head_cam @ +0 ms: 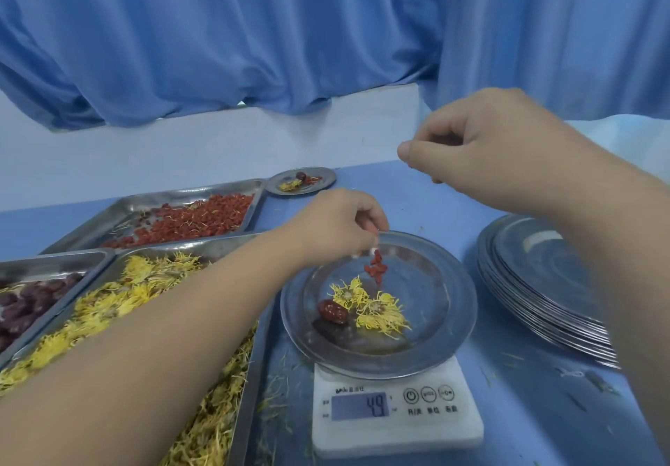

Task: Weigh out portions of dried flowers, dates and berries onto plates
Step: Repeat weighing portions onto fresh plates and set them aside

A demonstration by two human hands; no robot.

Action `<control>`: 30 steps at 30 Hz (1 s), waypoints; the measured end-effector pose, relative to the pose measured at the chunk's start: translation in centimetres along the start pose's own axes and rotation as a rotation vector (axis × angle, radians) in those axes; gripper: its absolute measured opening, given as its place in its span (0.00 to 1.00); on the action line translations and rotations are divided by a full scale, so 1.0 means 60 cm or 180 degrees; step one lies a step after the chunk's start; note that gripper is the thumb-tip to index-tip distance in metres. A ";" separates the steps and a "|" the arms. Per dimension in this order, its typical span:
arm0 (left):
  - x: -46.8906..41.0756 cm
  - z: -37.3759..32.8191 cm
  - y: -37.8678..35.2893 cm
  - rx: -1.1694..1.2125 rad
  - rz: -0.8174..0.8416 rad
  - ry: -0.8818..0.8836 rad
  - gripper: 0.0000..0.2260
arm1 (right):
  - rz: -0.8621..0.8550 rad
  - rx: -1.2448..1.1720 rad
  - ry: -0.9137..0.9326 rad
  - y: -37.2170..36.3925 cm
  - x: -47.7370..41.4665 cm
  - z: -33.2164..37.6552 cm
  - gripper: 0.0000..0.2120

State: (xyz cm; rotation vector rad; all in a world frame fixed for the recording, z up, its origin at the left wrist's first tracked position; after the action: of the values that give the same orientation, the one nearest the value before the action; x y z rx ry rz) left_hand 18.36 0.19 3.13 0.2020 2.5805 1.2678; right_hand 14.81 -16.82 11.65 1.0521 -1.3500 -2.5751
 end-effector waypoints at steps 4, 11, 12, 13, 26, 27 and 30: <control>0.003 0.001 -0.001 0.0282 -0.0152 0.0113 0.07 | 0.0099 0.0356 -0.0112 -0.010 0.060 -0.027 0.16; 0.008 0.004 -0.008 0.0304 -0.0156 0.0456 0.08 | 0.0252 0.0163 -0.0322 -0.062 0.175 -0.072 0.18; 0.009 0.003 -0.009 0.0340 -0.0139 0.0511 0.10 | 0.0264 0.0149 -0.0281 -0.070 0.183 -0.075 0.19; 0.011 0.001 -0.011 0.0419 -0.0132 0.0556 0.12 | 0.0265 0.0126 -0.0245 -0.076 0.188 -0.076 0.18; 0.148 0.012 0.045 0.2551 -0.1008 0.0831 0.21 | 0.0251 -0.0431 -0.0990 -0.101 0.190 -0.111 0.09; 0.159 0.021 0.045 0.2654 -0.1067 0.0896 0.22 | 0.0267 -0.0467 -0.1047 -0.105 0.191 -0.112 0.09; 0.187 0.049 0.042 0.2927 -0.1238 0.1137 0.25 | 0.0365 -0.0520 -0.1230 -0.116 0.194 -0.113 0.08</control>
State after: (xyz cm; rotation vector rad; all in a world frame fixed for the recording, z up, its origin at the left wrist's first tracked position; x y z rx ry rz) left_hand 8.52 6.61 1.50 -0.3816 3.0956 -0.0784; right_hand 11.63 -21.24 -2.50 0.4531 -1.1909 -2.8376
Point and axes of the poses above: each hand's wrist, its own x-axis away from the middle knuckle, its own y-axis out of the back of the hand, z = x × y, the point moved 4 cm from there along -x, towards the middle knuckle, and after that the axes turned 1 degree about z, right-handed, at the moved point
